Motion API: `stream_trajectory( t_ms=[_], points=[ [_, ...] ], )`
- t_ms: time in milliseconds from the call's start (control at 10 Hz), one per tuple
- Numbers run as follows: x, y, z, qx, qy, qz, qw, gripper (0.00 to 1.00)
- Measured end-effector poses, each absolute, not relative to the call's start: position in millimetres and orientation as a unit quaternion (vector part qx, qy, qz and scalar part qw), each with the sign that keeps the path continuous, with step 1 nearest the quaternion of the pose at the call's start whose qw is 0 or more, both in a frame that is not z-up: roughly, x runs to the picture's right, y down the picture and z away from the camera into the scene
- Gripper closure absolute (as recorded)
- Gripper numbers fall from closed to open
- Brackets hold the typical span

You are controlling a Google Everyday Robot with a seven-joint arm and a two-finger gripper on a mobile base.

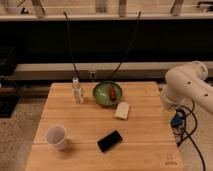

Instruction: Knock the bottle over

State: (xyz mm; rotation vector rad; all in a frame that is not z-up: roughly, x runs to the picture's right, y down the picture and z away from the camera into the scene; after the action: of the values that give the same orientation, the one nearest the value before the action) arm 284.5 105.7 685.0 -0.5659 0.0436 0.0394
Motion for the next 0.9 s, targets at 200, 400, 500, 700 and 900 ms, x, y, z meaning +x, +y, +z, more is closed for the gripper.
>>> stream_trajectory(
  t_ms=[200, 400, 500, 700, 900],
  points=[
    [270, 93, 693, -0.266, 0.023, 0.0, 0.964, 0.2],
    [250, 75, 706, -0.252, 0.022, -0.022, 0.967, 0.2],
    [250, 74, 708, -0.25, 0.024, -0.026, 0.968, 0.2],
    [237, 65, 712, -0.241, 0.022, -0.044, 0.969, 0.2],
    [209, 52, 721, -0.233, 0.018, -0.063, 0.97, 0.2]
  ],
)
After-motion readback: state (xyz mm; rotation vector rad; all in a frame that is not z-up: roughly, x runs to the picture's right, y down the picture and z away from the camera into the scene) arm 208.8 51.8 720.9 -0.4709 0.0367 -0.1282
